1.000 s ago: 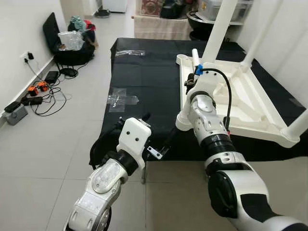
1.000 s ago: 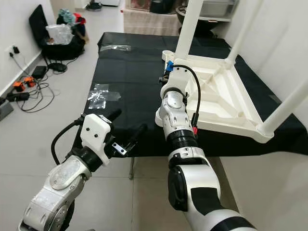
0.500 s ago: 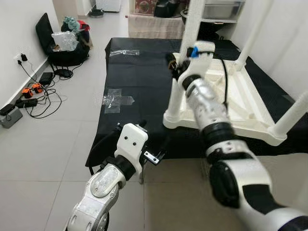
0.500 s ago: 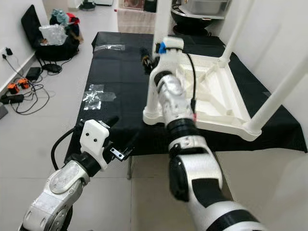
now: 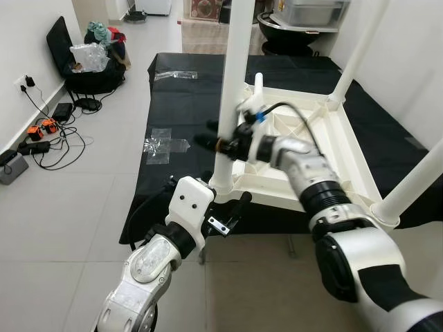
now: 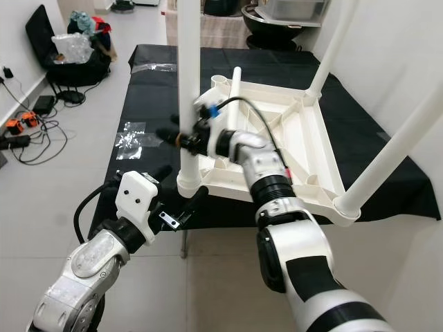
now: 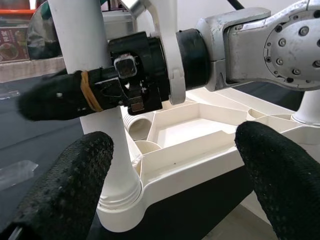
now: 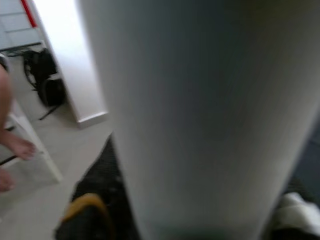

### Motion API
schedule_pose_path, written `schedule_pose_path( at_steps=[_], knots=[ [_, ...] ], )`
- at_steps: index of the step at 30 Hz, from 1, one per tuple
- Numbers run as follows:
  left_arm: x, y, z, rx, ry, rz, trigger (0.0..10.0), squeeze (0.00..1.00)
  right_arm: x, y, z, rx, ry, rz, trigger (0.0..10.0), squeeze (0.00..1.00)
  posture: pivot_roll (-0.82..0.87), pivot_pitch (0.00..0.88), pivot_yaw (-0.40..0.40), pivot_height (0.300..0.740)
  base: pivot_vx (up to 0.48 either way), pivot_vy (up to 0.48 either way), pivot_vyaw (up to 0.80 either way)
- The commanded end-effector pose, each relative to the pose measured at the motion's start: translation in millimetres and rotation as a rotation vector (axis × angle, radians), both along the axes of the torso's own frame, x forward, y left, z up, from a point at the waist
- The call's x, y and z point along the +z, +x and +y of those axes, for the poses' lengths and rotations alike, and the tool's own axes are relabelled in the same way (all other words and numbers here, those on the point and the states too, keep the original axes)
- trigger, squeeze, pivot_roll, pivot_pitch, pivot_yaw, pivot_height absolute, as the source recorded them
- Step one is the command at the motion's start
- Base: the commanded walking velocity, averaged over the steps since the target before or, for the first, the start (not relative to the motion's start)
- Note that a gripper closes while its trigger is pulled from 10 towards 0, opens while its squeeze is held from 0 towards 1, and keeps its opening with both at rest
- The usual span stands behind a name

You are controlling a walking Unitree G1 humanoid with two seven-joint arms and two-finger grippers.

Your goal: Building children table

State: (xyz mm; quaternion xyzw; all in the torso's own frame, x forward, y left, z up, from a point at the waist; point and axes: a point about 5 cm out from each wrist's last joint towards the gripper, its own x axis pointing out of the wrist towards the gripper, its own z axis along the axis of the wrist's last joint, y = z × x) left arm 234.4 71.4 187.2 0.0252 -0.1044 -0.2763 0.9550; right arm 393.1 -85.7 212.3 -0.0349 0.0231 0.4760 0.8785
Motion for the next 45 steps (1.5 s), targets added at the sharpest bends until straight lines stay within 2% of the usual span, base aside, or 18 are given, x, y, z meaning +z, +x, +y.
schedule_pose_path(
  at_steps=[1, 12, 13, 14, 15, 16, 17, 18, 22, 30, 31, 32, 33, 36, 37, 41, 44, 45],
  knots=[
    [0.7, -0.7, 0.2, 0.003, 0.000, -0.005, 10.0, 0.00, 1.9, 2.1, 2.3, -0.020, -0.028, -0.015, 0.0, 0.00, 0.07, 0.029, -0.097, 0.740, 0.000, 0.000, 0.00],
    [0.5, -0.5, 1.4, 0.010, 0.001, -0.007, 10.0, 0.00, 7.4, 16.2, -23.0, -0.386, -0.016, -0.080, 0.0, 0.00, 0.06, 0.024, -0.095, 0.740, 0.000, 0.000, 0.00],
    [0.4, -0.3, 1.3, 0.010, 0.000, -0.008, 10.0, 0.00, 9.6, 21.2, -35.2, -0.562, -0.003, -0.083, 0.0, 0.00, 0.06, 0.020, -0.091, 0.740, 0.000, 0.000, 0.00],
    [0.4, -0.3, 1.3, 0.010, 0.000, -0.008, 10.0, 0.00, 9.6, 21.2, -35.2, -0.562, -0.003, -0.083, 0.0, 0.00, 0.06, 0.020, -0.091, 0.740, 0.000, 0.000, 0.00],
    [0.1, -0.4, 0.4, 0.007, -0.001, -0.008, 10.0, 0.00, 9.2, 24.4, -49.3, -0.765, 0.019, -0.070, 0.0, 0.00, 0.06, 0.019, -0.090, 0.740, 0.000, 0.000, 0.00],
    [0.1, -0.4, 0.4, 0.007, -0.001, -0.008, 10.0, 0.00, 9.2, 24.4, -49.3, -0.765, 0.019, -0.070, 0.0, 0.00, 0.06, 0.019, -0.090, 0.740, 0.000, 0.000, 0.00],
    [0.1, -0.3, -0.4, 0.005, -0.001, -0.008, 10.0, 0.00, 6.8, 25.0, -60.9, -0.943, 0.058, -0.039, 0.0, 0.00, 0.06, 0.016, -0.090, 0.740, 0.000, 0.000, 0.00],
    [0.1, -0.3, -0.4, 0.005, -0.001, -0.008, 10.0, 0.00, 6.8, 25.0, -60.9, -0.943, 0.058, -0.039, 0.0, 0.00, 0.06, 0.016, -0.090, 0.740, 0.000, 0.000, 0.00],
    [1.0, 0.6, 0.3, 0.006, 0.001, -0.014, 10.0, 0.00, -0.6, 19.7, -74.3, -1.297, 0.199, 0.052, 0.0, 0.00, 0.06, 0.010, -0.090, 0.740, 0.000, 0.000, 0.00],
    [1.0, 0.5, 0.6, 0.006, 0.001, -0.014, 10.0, 0.00, 0.7, 18.7, -66.4, -1.363, 0.283, 0.113, 0.9, 0.00, 0.07, 0.006, -0.095, 0.740, 0.000, 0.000, 0.00],
    [0.7, 0.3, 0.7, 0.006, 0.002, -0.014, 10.0, 0.00, 4.2, 20.4, -57.5, -1.319, 0.308, 0.128, 10.0, 0.00, 0.06, 0.004, -0.095, 0.740, 0.000, 0.000, 0.00],
    [0.3, 0.0, 0.5, 0.005, 0.003, -0.013, 10.0, 0.00, 14.0, 22.3, -43.7, -1.202, 0.353, 0.086, 10.0, 0.00, 0.06, 0.003, -0.094, 0.740, 0.000, 0.000, 0.00],
    [0.0, -0.1, 0.4, 0.005, 0.003, -0.013, 10.0, 0.00, 22.4, 22.8, -32.7, -1.097, 0.389, 0.039, 10.0, 1.00, 0.06, 0.002, -0.095, 0.740, 0.000, 0.000, 0.00],
    [0.0, -0.1, 0.3, 0.004, 0.003, -0.013, 10.0, 0.00, 29.3, 22.1, -26.3, -1.044, 0.399, -0.014, 10.0, 1.00, 0.06, 0.001, -0.095, 0.740, 0.000, 0.000, 0.00],
    [0.2, 0.0, 0.2, 0.005, 0.003, -0.014, 10.0, 0.00, 36.2, 21.7, -23.1, -0.989, 0.387, -0.073, 10.0, 0.00, 0.06, 0.003, -0.097, 0.740, 0.000, 0.000, 0.00],
    [0.5, 0.0, 0.5, 0.007, 0.003, -0.014, 10.0, 0.00, 44.3, 21.4, -17.5, -0.802, 0.339, -0.138, 10.0, 0.00, 0.06, 0.005, -0.097, 0.740, 0.000, 0.000, 0.00],
    [0.5, 0.0, 0.5, 0.007, 0.003, -0.014, 10.0, 0.00, 44.3, 21.4, -17.5, -0.802, 0.339, -0.138, 10.0, 0.00, 0.06, 0.005, -0.097, 0.740, 0.000, 0.000, 0.00],
    [0.6, 0.0, 0.5, 0.007, 0.002, -0.014, 10.0, 0.00, 41.7, 21.0, -13.4, -0.697, 0.334, -0.107, 10.0, 0.00, 0.06, 0.005, -0.097, 0.740, 0.000, 0.000, 0.00]
  ],
)
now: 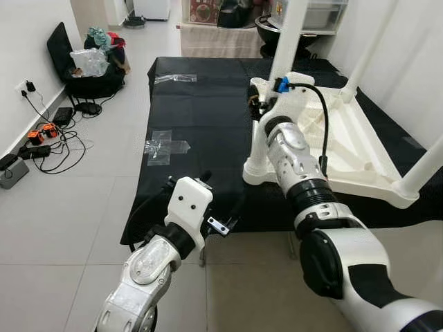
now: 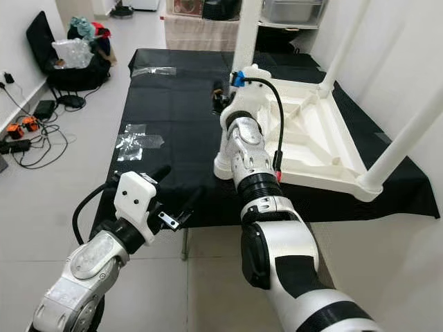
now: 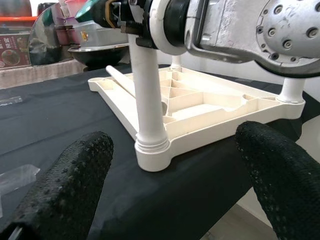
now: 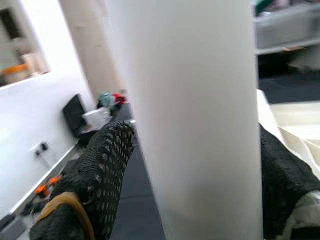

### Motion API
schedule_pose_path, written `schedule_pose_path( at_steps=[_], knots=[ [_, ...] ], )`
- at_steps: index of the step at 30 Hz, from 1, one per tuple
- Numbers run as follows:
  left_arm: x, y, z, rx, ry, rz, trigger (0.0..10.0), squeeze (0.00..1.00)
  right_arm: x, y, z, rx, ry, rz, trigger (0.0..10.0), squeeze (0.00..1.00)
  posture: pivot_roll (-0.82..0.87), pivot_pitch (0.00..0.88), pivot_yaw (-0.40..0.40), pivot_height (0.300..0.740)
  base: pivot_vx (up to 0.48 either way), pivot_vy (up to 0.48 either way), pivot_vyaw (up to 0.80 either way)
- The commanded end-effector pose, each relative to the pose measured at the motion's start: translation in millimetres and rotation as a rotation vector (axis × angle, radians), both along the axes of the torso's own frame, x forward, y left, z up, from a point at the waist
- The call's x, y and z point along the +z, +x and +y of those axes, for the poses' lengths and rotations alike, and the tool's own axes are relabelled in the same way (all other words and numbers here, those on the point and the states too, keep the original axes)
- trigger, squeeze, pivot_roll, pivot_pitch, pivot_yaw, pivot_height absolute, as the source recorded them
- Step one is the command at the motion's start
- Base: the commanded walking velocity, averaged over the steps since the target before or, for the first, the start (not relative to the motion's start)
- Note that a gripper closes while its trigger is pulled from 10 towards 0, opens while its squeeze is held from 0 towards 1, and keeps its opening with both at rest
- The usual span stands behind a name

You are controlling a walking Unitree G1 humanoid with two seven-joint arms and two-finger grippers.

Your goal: Building children table

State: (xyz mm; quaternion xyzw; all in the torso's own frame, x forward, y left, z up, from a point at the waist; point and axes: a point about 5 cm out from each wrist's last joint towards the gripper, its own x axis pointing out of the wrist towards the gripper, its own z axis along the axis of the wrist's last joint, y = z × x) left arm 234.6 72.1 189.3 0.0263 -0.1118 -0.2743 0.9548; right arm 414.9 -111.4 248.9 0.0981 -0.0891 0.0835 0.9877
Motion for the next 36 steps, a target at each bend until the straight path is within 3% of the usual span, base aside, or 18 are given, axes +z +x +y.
schedule_pose_path(
  at_steps=[1, 2, 3, 5, 14, 20, 21, 34, 35, 36],
  knots=[
    [-1.5, -0.2, -0.2, 0.004, 0.005, 0.001, 10.0, 0.00, 5.0, -0.8, 12.3, 0.119, -0.018, -0.016, 10.0, 0.00, 0.06, 0.005, -0.097, 0.740, 0.000, 0.000, 0.00],
    [-0.7, -0.4, -0.6, 0.000, 0.001, -0.001, 10.0, 0.00, 0.0, -4.2, 16.6, 0.309, -0.048, -0.012, 10.0, 0.00, 0.06, 0.009, -0.099, 0.740, 0.000, 0.000, 0.00],
    [-0.7, -0.4, -0.6, 0.000, 0.001, -0.001, 10.0, 0.00, 0.0, -4.2, 16.6, 0.309, -0.048, -0.012, 10.0, 0.00, 0.06, 0.009, -0.099, 0.740, 0.000, 0.000, 0.00],
    [1.8, -0.8, -2.5, -0.008, -0.004, -0.006, 10.0, 0.00, -11.8, -12.0, 19.1, 0.575, -0.147, 0.000, 10.0, 0.00, 0.06, 0.012, -0.100, 0.740, 0.000, 0.000, 0.00],
    [2.8, -0.8, -2.6, -0.008, -0.003, -0.009, 10.0, 0.00, -28.0, -15.5, 27.3, 0.682, -0.249, 0.044, 10.0, 0.00, 0.07, 0.016, -0.101, 0.740, 0.000, 0.000, 0.00],
    [3.0, -0.7, -1.2, 0.000, -0.001, -0.008, 10.0, 0.00, -35.6, -21.7, 43.4, 0.802, -0.318, 0.052, 10.0, 0.00, 0.07, 0.023, -0.103, 0.740, 0.000, 0.000, 0.00],
    [2.9, -0.7, -1.5, -0.001, -0.002, -0.008, 10.0, 0.00, -38.1, -23.0, 45.5, 0.816, -0.322, 0.055, 0.0, 0.00, 0.07, 0.024, -0.104, 0.740, 0.000, 0.000, 0.00],
    [3.4, 0.1, -1.0, 0.004, -0.003, -0.011, 10.0, 0.00, -36.6, -14.3, 29.5, 0.623, -0.314, 0.054, 0.0, 0.00, 0.06, 0.026, -0.102, 0.740, 0.000, 0.000, 0.00],
    [3.5, 0.3, -1.1, 0.003, -0.003, -0.011, 10.0, 0.00, -36.2, -10.5, 20.1, 0.530, -0.328, 0.071, 0.0, 0.00, 0.06, 0.025, -0.100, 0.740, 0.000, 0.000, 0.00],
    [3.5, 0.3, -1.1, 0.003, -0.003, -0.011, 10.0, 0.00, -36.2, -10.5, 20.1, 0.530, -0.328, 0.071, 0.0, 0.00, 0.06, 0.025, -0.100, 0.740, 0.000, 0.000, 0.00]
  ],
)
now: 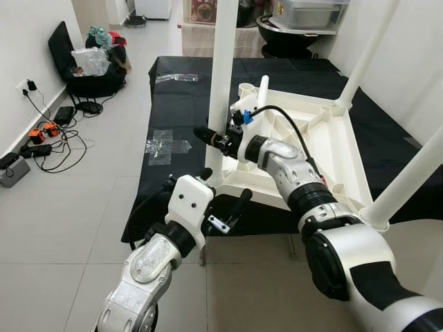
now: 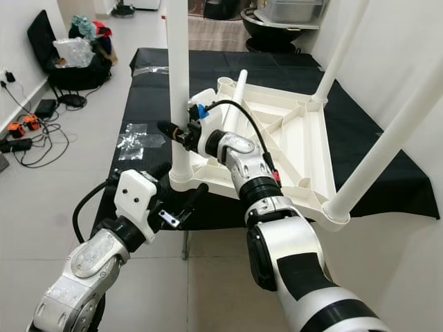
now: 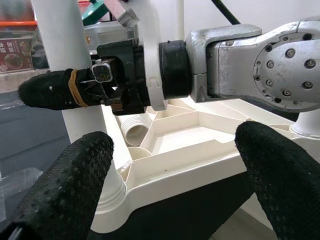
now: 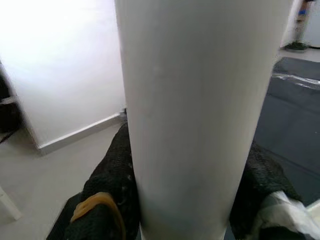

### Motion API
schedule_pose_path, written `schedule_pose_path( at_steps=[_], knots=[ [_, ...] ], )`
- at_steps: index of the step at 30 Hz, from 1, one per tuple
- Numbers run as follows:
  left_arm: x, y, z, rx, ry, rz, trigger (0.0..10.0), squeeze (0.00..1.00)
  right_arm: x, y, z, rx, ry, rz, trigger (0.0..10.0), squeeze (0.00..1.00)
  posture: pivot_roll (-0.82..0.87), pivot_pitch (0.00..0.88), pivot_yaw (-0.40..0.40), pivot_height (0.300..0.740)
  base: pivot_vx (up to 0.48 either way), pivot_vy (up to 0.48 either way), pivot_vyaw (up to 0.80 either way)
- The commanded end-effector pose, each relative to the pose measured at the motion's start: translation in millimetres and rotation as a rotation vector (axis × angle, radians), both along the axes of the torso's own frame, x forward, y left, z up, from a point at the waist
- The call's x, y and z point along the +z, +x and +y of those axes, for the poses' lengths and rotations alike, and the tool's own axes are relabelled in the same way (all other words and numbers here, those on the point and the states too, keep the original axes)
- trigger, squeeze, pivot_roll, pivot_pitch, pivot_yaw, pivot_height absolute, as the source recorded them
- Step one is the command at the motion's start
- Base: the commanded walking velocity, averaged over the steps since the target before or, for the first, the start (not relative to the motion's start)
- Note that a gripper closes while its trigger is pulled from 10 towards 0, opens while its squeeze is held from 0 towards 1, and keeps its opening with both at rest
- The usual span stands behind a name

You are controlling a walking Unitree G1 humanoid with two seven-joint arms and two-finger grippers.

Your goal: Building children table

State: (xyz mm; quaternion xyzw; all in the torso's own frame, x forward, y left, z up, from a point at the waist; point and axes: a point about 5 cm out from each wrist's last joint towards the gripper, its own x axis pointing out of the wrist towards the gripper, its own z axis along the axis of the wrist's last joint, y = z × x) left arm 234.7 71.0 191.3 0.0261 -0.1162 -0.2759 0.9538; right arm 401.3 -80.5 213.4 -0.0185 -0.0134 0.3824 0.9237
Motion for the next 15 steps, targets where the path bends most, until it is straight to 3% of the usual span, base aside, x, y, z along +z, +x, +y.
schedule_pose_path(
  at_steps=[1, 3, 4, 6, 7, 9, 15],
  knots=[
    [1.5, 0.4, -0.2, 0.007, -0.002, -0.004, 10.0, 0.00, 0.1, 8.0, -22.4, -0.209, -0.055, -0.010, 0.0, 0.00, 0.06, 0.025, -0.100, 0.740, 0.000, 0.000, 0.00],
    [1.5, 0.9, -0.2, 0.007, -0.003, -0.004, 10.0, 0.00, 1.1, 14.6, -41.9, -0.452, -0.047, 0.012, 0.0, 0.00, 0.06, 0.025, -0.096, 0.740, 0.000, 0.000, 0.00],
    [1.5, 0.9, -0.2, 0.007, -0.003, -0.004, 10.0, 0.00, 1.1, 14.6, -41.9, -0.452, -0.047, 0.012, 0.0, 0.00, 0.06, 0.025, -0.096, 0.740, 0.000, 0.000, 0.00],
    [1.6, 1.2, -0.6, 0.006, -0.003, -0.005, 10.0, 0.00, 2.7, 17.7, -67.4, -0.767, 0.059, 0.055, 0.0, 0.00, 0.06, 0.025, -0.093, 0.740, 0.000, 0.000, 0.00],
    [1.6, 1.2, -0.6, 0.006, -0.003, -0.005, 10.0, 0.00, 2.7, 17.7, -67.4, -0.767, 0.059, 0.055, 0.0, 0.00, 0.06, 0.025, -0.093, 0.740, 0.000, 0.000, 0.00],
    [1.8, 1.7, -0.8, 0.006, -0.002, -0.007, 10.0, 0.00, 4.5, 16.0, -82.8, -1.010, 0.202, 0.096, 0.0, 0.00, 0.06, 0.024, -0.096, 0.740, 0.000, 0.000, 0.00],
    [1.9, 2.2, -0.4, 0.008, -0.001, -0.008, 10.0, 0.00, 3.4, 13.4, -82.1, -1.138, 0.308, 0.139, 0.0, 0.00, 0.06, 0.024, -0.096, 0.740, 0.000, 0.000, 0.00]
  ],
)
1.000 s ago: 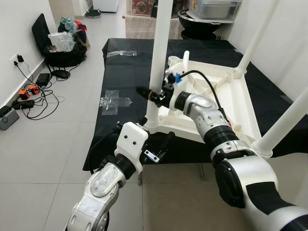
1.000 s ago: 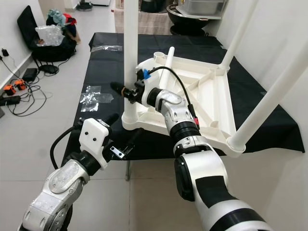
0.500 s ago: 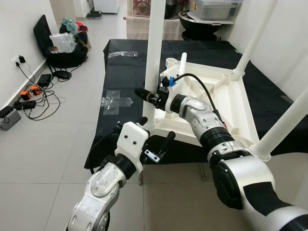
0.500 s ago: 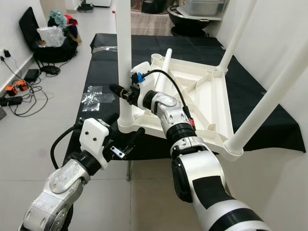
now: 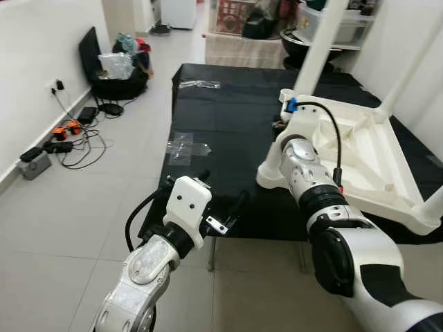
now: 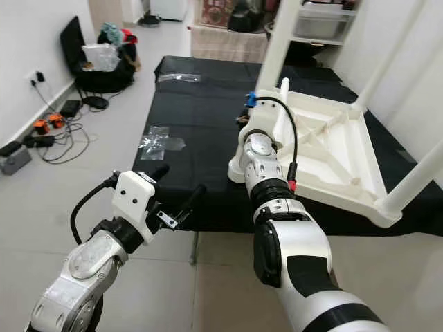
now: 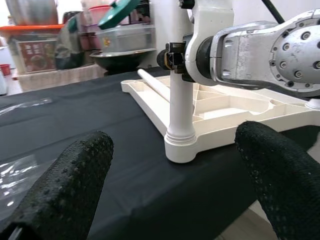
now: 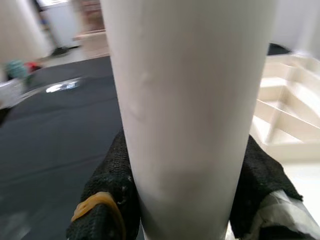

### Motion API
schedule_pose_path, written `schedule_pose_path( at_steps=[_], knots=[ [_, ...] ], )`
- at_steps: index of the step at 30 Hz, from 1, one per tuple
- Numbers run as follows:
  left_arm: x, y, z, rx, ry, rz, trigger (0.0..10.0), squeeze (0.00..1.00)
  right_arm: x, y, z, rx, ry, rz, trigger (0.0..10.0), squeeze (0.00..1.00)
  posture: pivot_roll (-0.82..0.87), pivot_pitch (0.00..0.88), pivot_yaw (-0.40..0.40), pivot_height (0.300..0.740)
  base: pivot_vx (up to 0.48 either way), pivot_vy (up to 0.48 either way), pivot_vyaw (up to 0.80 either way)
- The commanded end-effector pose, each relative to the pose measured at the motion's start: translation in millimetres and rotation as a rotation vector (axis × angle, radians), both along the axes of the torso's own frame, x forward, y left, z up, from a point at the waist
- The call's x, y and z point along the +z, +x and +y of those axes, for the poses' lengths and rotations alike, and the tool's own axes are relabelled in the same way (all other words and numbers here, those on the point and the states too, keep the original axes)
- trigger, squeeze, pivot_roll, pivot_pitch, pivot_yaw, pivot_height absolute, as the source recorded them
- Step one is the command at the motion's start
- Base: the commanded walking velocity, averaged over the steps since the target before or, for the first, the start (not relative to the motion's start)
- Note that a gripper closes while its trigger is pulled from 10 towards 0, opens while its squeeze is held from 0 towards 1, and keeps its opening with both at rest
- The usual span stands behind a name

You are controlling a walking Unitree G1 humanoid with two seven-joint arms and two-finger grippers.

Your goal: Building children table

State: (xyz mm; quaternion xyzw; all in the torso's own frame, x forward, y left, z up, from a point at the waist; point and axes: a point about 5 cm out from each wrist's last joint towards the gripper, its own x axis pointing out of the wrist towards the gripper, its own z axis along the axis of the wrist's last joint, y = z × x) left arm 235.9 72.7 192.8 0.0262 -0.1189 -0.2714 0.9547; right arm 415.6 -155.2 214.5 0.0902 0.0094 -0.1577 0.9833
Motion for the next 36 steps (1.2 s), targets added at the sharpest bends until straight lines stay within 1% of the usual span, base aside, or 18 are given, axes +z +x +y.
schedule_pose_path(
  at_steps=[1, 2, 3, 4, 7, 8, 10, 11, 15, 17, 20, 21, 22, 23, 24, 25, 28, 36],
  knots=[
    [0.4, 0.9, -2.1, -0.001, 0.002, -0.002, 10.0, 0.00, 1.6, -1.4, -3.1, -0.063, 0.115, -0.017, 0.0, 0.00, 0.06, 0.023, -0.097, 0.740, 0.000, 0.000, 0.00],
    [0.4, 0.7, -2.3, -0.002, 0.000, -0.002, 10.0, 0.00, 2.0, -1.7, 2.4, -0.067, 0.127, -0.017, 3.7, 0.00, 0.06, 0.022, -0.096, 0.740, 0.000, 0.000, 0.00],
    [0.3, 0.6, -2.5, -0.003, 0.001, -0.001, 10.0, 0.00, 2.9, -1.3, 8.5, -0.047, 0.135, -0.021, 3.7, 0.00, 0.06, 0.023, -0.097, 0.740, 0.000, 0.000, 0.00],
    [0.0, 0.4, -2.6, -0.004, 0.002, -0.001, 10.0, 0.00, 6.4, 0.2, 20.6, 0.025, 0.130, -0.030, 10.0, 0.00, 0.06, 0.021, -0.097, 0.740, 0.000, 0.000, 0.00],
    [-0.3, 0.2, -2.7, -0.004, 0.002, -0.001, 10.0, 0.00, 9.0, 1.1, 28.7, 0.076, 0.124, -0.037, 10.0, 0.00, 0.06, 0.021, -0.097, 0.740, 0.000, 0.000, 0.00],
    [-0.5, -0.1, -2.9, -0.005, 0.003, -0.001, 10.0, 0.00, 15.0, 1.8, 41.6, 0.181, 0.152, -0.077, 10.0, 1.00, 0.06, 0.020, -0.095, 0.740, 0.000, 0.000, 0.00],
    [-0.8, -0.4, -2.9, -0.004, 0.004, 0.000, 10.0, 0.00, 23.8, 1.7, 49.5, 0.255, 0.143, -0.137, 10.0, 1.00, 0.06, 0.017, -0.098, 0.740, 0.000, 0.000, 0.00],
    [-0.9, -0.8, -3.1, -0.004, 0.003, 0.001, 10.0, 0.00, 31.7, 1.8, 54.1, 0.328, 0.111, -0.181, 10.0, 0.00, 0.06, 0.016, -0.098, 0.740, 0.000, 0.000, 0.00],
    [-1.0, -1.1, -3.2, -0.004, 0.002, 0.002, 10.0, 0.00, 36.6, 1.5, 56.9, 0.368, 0.084, -0.206, 10.0, 0.00, 0.06, 0.014, -0.100, 0.740, 0.000, 0.000, 0.00],
    [-1.3, -1.6, -3.3, -0.004, 0.002, 0.003, 10.0, 0.00, 43.4, 0.8, 65.6, 0.552, 0.126, -0.229, 10.0, 0.00, 0.06, 0.010, -0.100, 0.740, 0.000, 0.000, 0.00],
    [-1.3, -1.6, -3.3, -0.004, 0.002, 0.003, 10.0, 0.00, 43.4, 0.8, 65.6, 0.552, 0.126, -0.229, 10.0, 0.00, 0.06, 0.010, -0.100, 0.740, 0.000, 0.000, 0.00],
    [-1.5, -1.8, -3.6, -0.005, 0.002, 0.003, 10.0, 0.00, 41.9, -4.9, 74.1, 0.802, 0.110, -0.244, 10.0, 0.00, 0.05, 0.006, -0.099, 0.740, 0.000, 0.000, 0.00],
    [-1.5, -1.8, -3.6, -0.005, 0.002, 0.003, 10.0, 0.00, 41.9, -4.9, 74.1, 0.802, 0.110, -0.244, 10.0, 0.00, 0.05, 0.006, -0.099, 0.740, 0.000, 0.000, 0.00],
    [-1.3, -1.7, -4.1, -0.006, 0.001, 0.001, 10.0, 0.00, 33.8, -15.0, 76.5, 1.056, 0.038, -0.256, 10.0, 0.00, 0.05, 0.003, -0.102, 0.740, 0.000, 0.000, 0.00],
    [-1.3, -1.7, -4.1, -0.006, 0.001, 0.001, 10.0, 0.00, 33.8, -15.0, 76.5, 1.056, 0.038, -0.256, 10.0, 0.00, 0.05, 0.003, -0.102, 0.740, 0.000, 0.000, 0.00],
    [-1.2, -1.8, -4.5, -0.006, 0.001, 0.000, 10.0, 0.00, 21.7, -22.9, 77.4, 1.225, -0.019, -0.228, 10.0, 0.00, 0.06, 0.003, -0.106, 0.740, 0.000, 0.000, 0.00],
    [-0.8, -2.0, -4.7, -0.006, -0.001, -0.001, 10.0, 0.00, 11.5, -26.4, 77.5, 1.294, -0.086, -0.197, 10.0, 0.00, 0.06, 0.003, -0.107, 0.740, 0.000, 0.000, 0.00],
    [-0.7, -3.1, -4.2, -0.002, -0.001, -0.001, 10.0, 0.00, -8.0, -20.4, 89.4, 1.197, -0.187, -0.075, 10.0, 0.00, 0.07, 0.009, -0.111, 0.740, 0.000, 0.000, 0.00]
  ],
)
